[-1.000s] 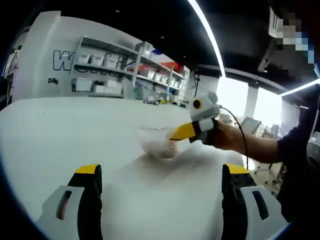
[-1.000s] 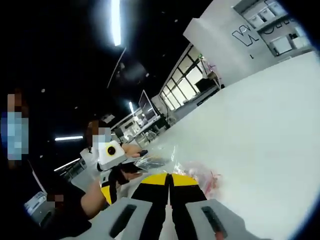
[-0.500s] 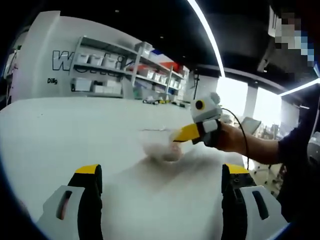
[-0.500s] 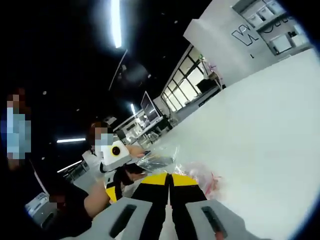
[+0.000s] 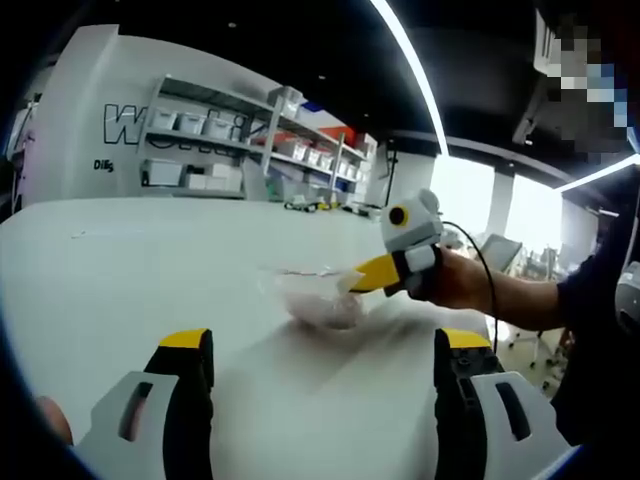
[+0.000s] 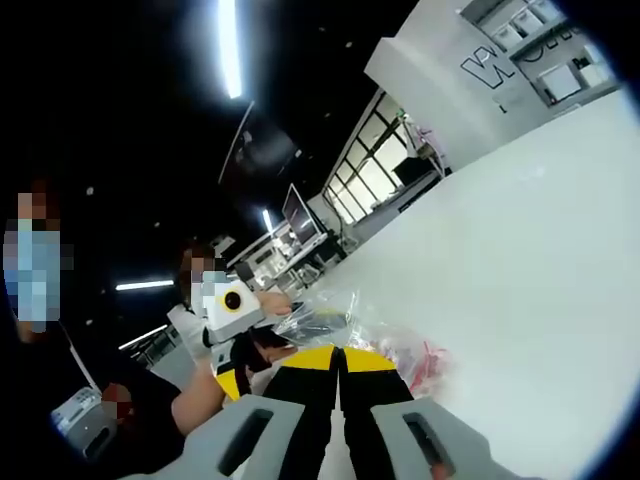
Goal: Open the resealable bag by pulling the two sides of the seal apart until the entire bag opening is separated and visibly accessible.
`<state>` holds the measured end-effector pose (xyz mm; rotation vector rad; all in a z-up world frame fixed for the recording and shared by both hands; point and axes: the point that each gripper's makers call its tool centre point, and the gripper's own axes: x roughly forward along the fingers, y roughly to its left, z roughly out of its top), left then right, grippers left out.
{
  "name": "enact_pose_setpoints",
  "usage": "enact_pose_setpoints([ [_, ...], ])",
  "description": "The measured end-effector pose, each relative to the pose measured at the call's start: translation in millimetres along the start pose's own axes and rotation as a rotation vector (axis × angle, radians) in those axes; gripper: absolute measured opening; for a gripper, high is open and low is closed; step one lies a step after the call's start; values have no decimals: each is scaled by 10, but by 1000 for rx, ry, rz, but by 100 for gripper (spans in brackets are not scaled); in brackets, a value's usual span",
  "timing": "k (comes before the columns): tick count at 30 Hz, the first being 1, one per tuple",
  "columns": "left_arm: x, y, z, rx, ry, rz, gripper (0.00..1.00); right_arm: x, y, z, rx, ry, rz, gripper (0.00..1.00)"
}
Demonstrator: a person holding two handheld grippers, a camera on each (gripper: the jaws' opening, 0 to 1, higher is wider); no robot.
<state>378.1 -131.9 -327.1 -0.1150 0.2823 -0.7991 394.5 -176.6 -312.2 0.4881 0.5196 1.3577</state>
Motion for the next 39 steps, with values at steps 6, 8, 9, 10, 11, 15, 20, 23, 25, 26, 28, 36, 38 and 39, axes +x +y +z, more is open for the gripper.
enact_pose_setpoints([
  [6, 24, -18, -3, -3, -2, -5, 89, -8, 27, 5, 10, -12, 6, 0],
  [8, 32, -24, 1, -3, -1, -8, 88, -7, 36, -2, 12, -13, 5, 0],
  [9, 35, -27, 4, -3, -2, -8, 88, -8, 42, 1, 14, -17, 7, 0],
  [10, 37, -31, 9, -2, -3, -9, 87, -11, 43, 7, 18, -20, 9, 0],
  [11, 39, -31, 14, -1, -5, -10, 86, -13, 41, 11, 20, -23, 10, 0],
  [15, 56, -37, 29, -4, -13, -15, 81, -19, 36, -5, 26, -25, 11, 0],
  [20, 96, -55, 22, -3, -11, -23, 78, -42, 44, -21, 37, -33, 12, 0],
  [23, 111, -63, 32, -2, -16, -28, 76, -53, 46, -25, 40, -37, 12, 0],
  [25, 126, -66, 38, 0, -18, -27, 75, -58, 46, -30, 45, -40, 12, 0],
  [26, 135, -72, 39, 1, -18, -29, 75, -59, 54, -42, 48, -40, 13, 0],
  [28, 154, -81, 38, 1, -17, -30, 74, -62, 61, -50, 49, -43, 13, 0],
  [36, 214, -73, 53, 13, -18, -30, 72, -89, 88, -58, 69, -58, 18, 0],
  [38, 219, -61, 62, 18, -21, -26, 71, -94, 87, -53, 72, -61, 19, 0],
  [39, 221, -50, 72, 25, -25, -22, 70, -95, 88, -56, 74, -60, 20, 0],
])
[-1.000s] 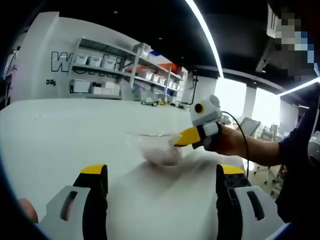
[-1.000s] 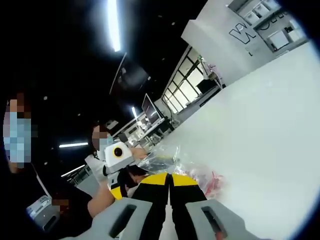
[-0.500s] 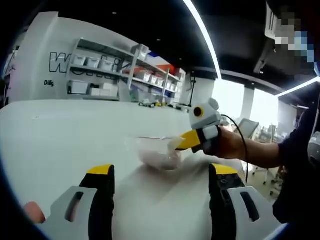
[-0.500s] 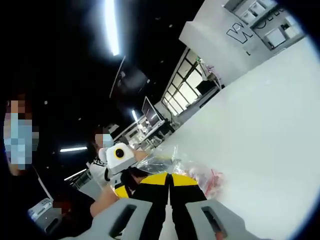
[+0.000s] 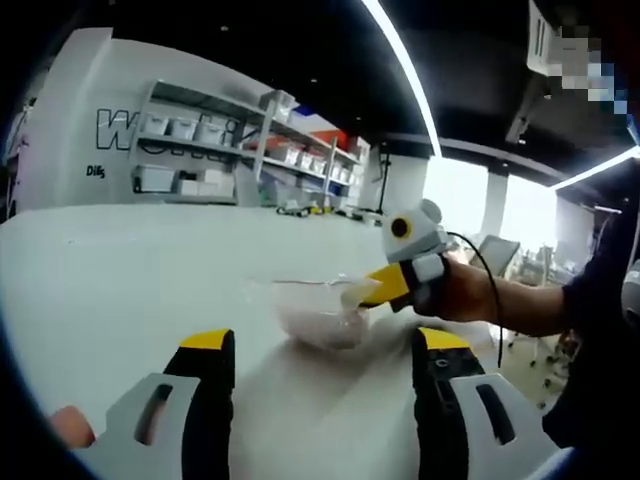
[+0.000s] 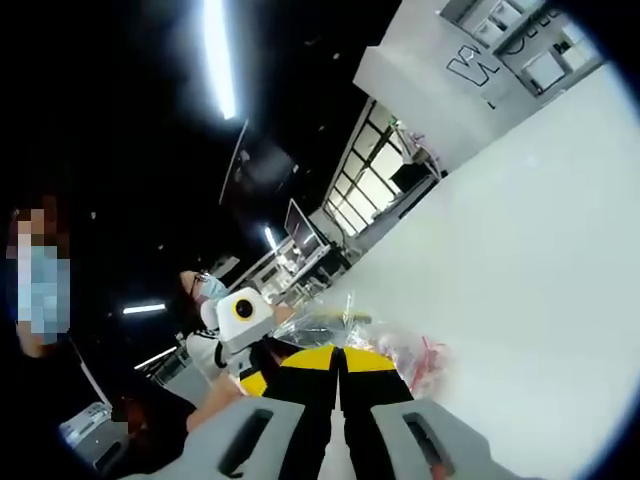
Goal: Open the resealable bag by pulling the two sides of the seal apart until the entire bag opening is separated and visibly accessible.
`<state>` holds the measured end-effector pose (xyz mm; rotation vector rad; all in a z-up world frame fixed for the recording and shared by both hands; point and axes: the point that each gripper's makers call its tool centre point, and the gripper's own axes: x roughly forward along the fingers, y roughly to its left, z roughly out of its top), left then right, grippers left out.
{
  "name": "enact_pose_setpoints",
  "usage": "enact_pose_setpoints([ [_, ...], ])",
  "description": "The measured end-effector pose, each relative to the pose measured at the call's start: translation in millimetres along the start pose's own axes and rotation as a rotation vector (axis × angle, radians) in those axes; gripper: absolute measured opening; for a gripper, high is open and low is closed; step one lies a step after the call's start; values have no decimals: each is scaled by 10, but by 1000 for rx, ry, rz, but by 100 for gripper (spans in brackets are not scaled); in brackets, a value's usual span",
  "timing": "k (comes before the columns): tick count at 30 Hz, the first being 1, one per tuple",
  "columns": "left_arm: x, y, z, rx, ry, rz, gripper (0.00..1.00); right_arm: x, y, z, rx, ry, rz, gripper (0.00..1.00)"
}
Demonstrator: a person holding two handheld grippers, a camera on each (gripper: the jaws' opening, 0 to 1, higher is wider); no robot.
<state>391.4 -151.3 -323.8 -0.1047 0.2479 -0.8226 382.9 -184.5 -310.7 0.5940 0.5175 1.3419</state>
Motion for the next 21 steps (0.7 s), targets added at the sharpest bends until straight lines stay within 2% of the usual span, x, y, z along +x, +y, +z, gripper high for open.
enact_pose_setpoints([
  [7, 29, 43, -3, 33, -1, 14, 65, -10, -2, -16, 21, -7, 8, 0],
  [21, 75, 41, -6, 44, -5, 15, 59, -37, -4, -9, 38, -21, 8, 0],
])
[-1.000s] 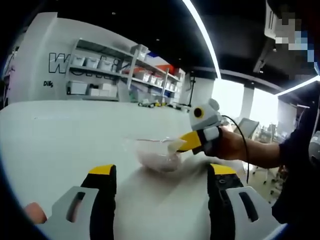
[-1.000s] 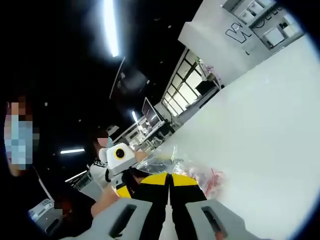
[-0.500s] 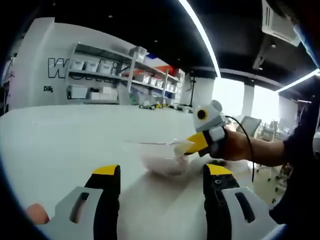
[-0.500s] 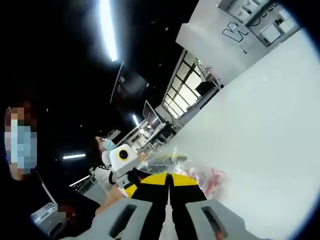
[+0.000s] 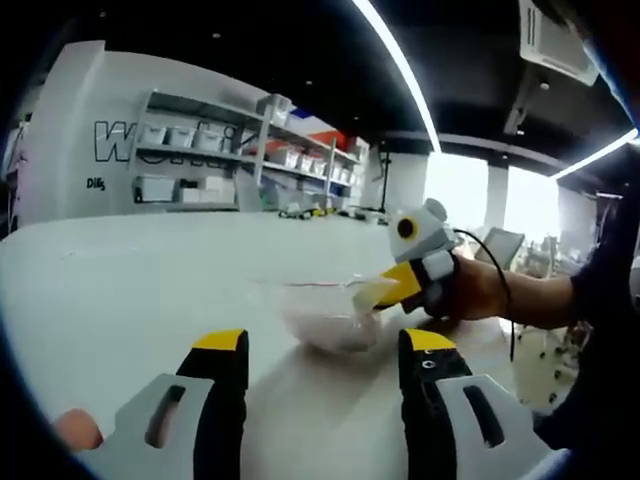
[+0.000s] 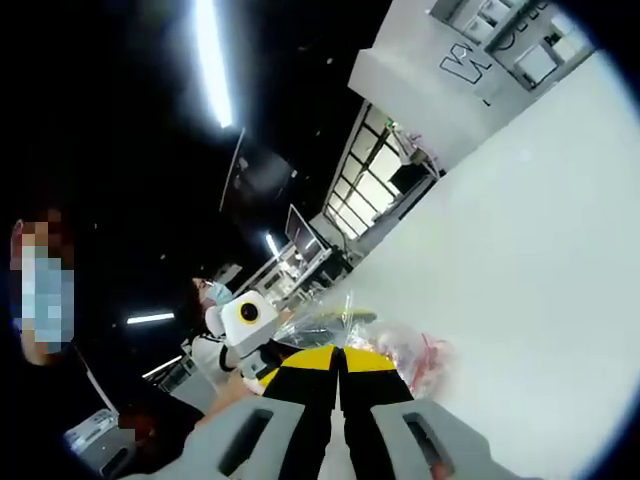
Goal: Open the resealable bag by pulling the two sides of the seal apart until the entire bag opening is separated and visibly accessible.
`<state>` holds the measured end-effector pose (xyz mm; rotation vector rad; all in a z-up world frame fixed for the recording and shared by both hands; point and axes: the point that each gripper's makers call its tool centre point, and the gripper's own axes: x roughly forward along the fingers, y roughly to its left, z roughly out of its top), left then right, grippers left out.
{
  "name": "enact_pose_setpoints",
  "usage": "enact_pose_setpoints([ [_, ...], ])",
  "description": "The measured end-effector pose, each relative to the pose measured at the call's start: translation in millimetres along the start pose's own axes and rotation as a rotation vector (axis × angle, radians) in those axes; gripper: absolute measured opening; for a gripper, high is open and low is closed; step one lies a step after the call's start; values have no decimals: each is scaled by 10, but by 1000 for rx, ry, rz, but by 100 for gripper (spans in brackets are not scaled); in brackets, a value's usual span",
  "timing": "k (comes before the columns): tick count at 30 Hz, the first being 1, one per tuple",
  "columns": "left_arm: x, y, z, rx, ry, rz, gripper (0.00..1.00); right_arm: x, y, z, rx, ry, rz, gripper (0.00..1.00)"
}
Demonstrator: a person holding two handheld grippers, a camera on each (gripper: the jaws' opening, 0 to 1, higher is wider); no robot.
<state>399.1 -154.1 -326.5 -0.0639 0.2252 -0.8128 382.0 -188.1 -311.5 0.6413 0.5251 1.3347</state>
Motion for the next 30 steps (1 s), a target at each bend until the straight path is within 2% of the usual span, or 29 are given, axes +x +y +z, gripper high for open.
enact_pose_setpoints([
  [5, 21, -2, -5, 5, 4, 1, 57, -3, 7, -11, 7, 0, 4, 0],
  [16, 39, 43, 9, 48, 3, 15, 46, -16, 6, -1, 34, -4, 12, 0],
  [30, 95, 1, 4, 74, 2, -12, 33, -52, 7, -20, 70, -5, 7, 0],
])
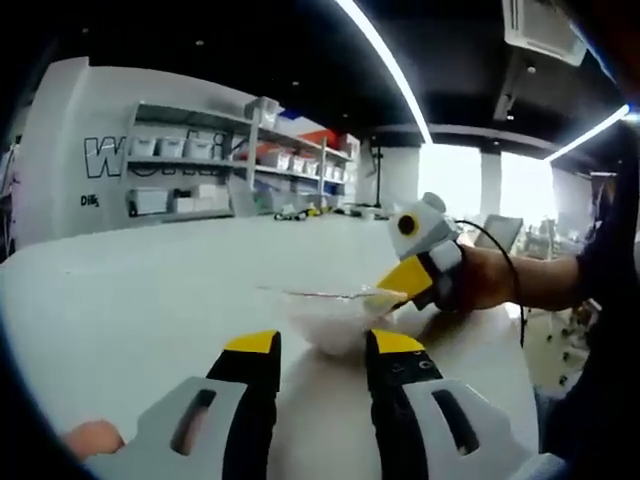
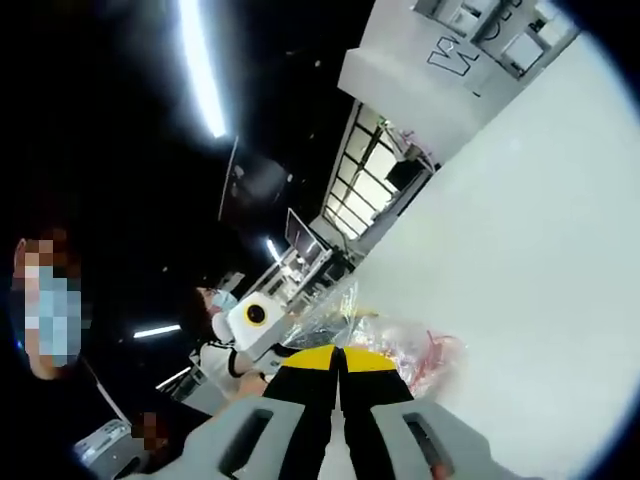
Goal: Open the resealable bag by pulling the two sides of the seal apart until the entire bag opening is separated and visibly accessible.
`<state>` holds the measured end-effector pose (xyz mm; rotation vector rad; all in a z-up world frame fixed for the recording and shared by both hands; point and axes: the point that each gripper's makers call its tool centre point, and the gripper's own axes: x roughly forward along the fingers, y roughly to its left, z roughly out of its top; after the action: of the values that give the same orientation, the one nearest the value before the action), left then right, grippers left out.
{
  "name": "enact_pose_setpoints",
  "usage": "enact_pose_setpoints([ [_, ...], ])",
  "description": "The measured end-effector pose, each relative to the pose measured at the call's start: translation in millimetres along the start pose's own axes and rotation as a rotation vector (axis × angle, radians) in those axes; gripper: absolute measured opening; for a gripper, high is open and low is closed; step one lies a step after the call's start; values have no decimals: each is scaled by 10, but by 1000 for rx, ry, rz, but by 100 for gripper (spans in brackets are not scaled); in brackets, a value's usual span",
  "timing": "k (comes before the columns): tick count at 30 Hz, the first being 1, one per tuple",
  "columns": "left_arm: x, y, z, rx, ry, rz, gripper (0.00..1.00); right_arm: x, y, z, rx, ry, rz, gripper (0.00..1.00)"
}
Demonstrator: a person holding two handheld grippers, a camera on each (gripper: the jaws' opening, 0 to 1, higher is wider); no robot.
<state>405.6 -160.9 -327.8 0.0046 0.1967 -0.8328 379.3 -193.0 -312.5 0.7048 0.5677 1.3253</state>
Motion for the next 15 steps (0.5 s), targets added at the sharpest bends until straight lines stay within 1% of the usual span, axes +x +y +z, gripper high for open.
enact_pose_setpoints([
  [15, 31, -79, 48, 20, -13, -44, 21, -22, 2, -21, 55, 8, 12, 0],
])
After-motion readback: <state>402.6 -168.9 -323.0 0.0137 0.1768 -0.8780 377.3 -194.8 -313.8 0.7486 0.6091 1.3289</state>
